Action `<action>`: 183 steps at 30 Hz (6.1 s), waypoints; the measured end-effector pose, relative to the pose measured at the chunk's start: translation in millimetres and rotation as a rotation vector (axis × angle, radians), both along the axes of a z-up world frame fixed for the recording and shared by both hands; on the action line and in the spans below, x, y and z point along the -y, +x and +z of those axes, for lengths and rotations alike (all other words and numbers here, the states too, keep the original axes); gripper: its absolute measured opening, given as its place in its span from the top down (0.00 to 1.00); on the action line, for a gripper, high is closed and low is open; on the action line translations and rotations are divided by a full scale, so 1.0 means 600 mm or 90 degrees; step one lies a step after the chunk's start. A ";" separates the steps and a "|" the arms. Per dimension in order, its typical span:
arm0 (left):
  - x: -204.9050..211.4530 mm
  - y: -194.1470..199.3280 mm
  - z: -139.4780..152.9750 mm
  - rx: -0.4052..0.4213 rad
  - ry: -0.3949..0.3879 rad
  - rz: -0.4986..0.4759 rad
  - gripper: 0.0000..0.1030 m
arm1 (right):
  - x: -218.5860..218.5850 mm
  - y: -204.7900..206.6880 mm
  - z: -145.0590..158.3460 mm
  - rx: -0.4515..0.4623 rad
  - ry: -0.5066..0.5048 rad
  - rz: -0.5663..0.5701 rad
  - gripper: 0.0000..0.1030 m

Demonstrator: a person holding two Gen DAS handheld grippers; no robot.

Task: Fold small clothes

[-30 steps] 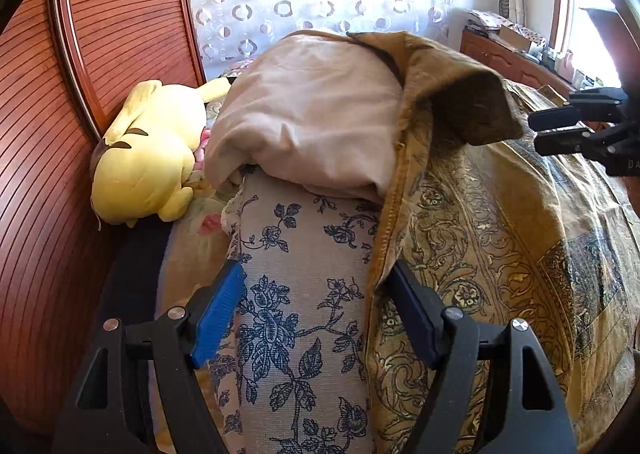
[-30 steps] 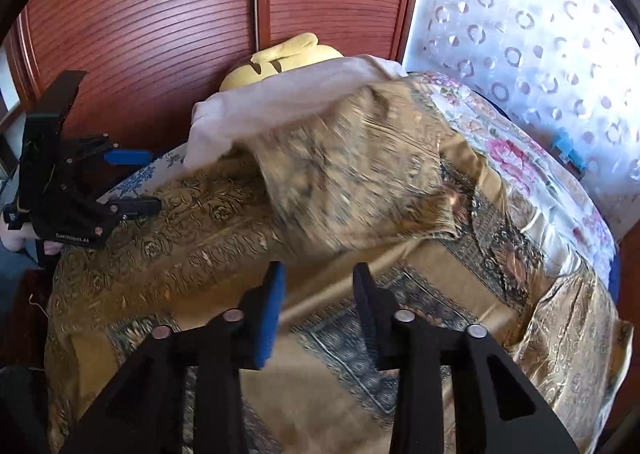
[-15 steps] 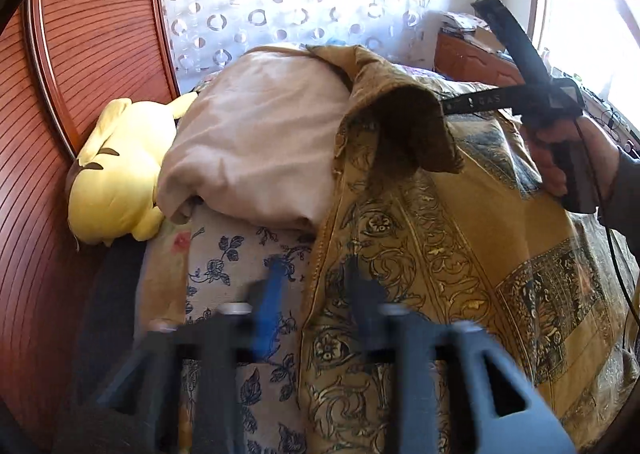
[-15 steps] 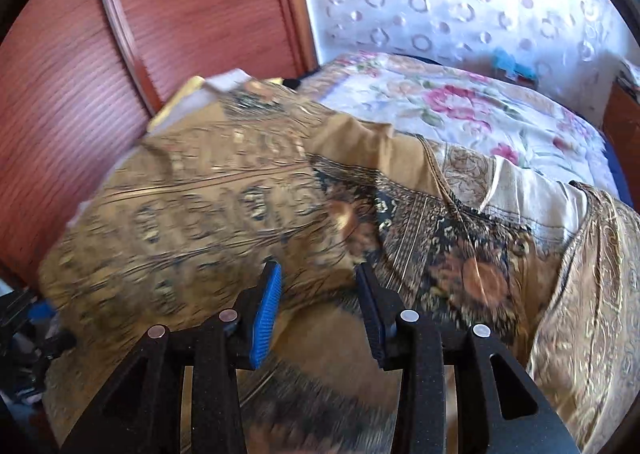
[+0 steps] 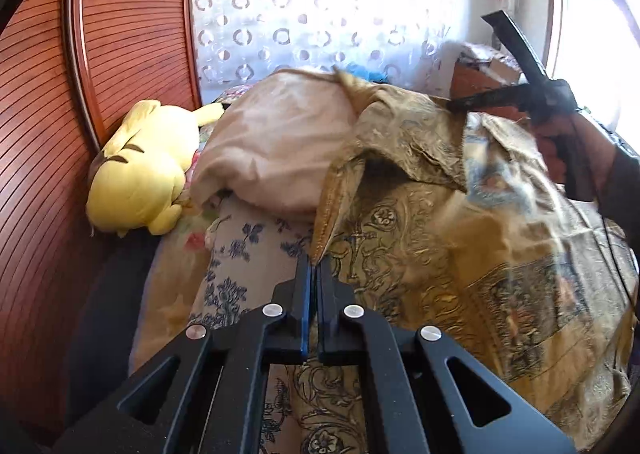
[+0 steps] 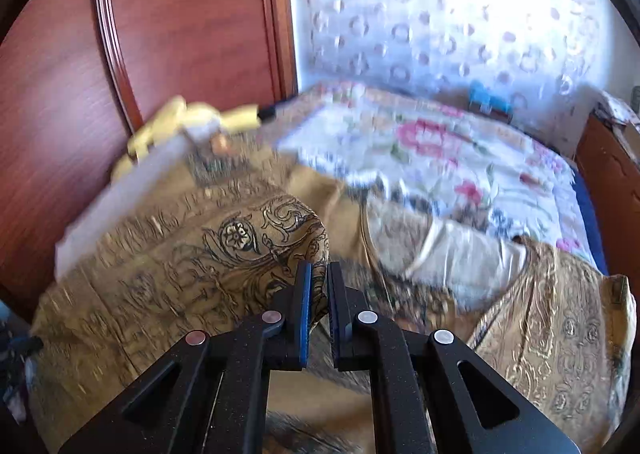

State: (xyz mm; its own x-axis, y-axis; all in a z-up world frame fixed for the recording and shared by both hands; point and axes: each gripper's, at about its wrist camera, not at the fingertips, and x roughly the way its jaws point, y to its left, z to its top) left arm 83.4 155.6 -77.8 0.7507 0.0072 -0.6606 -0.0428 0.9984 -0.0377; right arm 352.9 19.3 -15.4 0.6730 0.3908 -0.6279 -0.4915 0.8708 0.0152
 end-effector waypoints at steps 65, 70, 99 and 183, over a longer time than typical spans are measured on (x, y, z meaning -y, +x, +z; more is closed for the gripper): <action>0.400 0.222 -0.020 -0.123 0.051 -0.273 0.01 | 0.610 -0.200 -0.079 -0.084 0.153 -0.293 0.35; 0.399 0.223 -0.020 -0.123 0.051 -0.273 0.01 | 0.622 -0.171 -0.091 -0.126 0.183 -0.312 0.35; 0.399 0.223 -0.020 -0.123 0.051 -0.273 0.00 | 0.439 -0.292 0.052 0.062 0.093 -0.105 0.93; 0.322 0.184 0.067 -0.011 -0.038 -0.223 0.01 | 0.279 -0.162 0.073 0.043 0.030 -0.040 0.53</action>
State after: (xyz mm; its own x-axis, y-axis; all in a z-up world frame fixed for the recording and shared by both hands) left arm 193.5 -37.8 -37.7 0.6894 -0.2879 -0.6647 0.3013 0.9485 -0.0983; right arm 255.4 -148.4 28.6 0.7372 0.3748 -0.5622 -0.4371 0.8990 0.0263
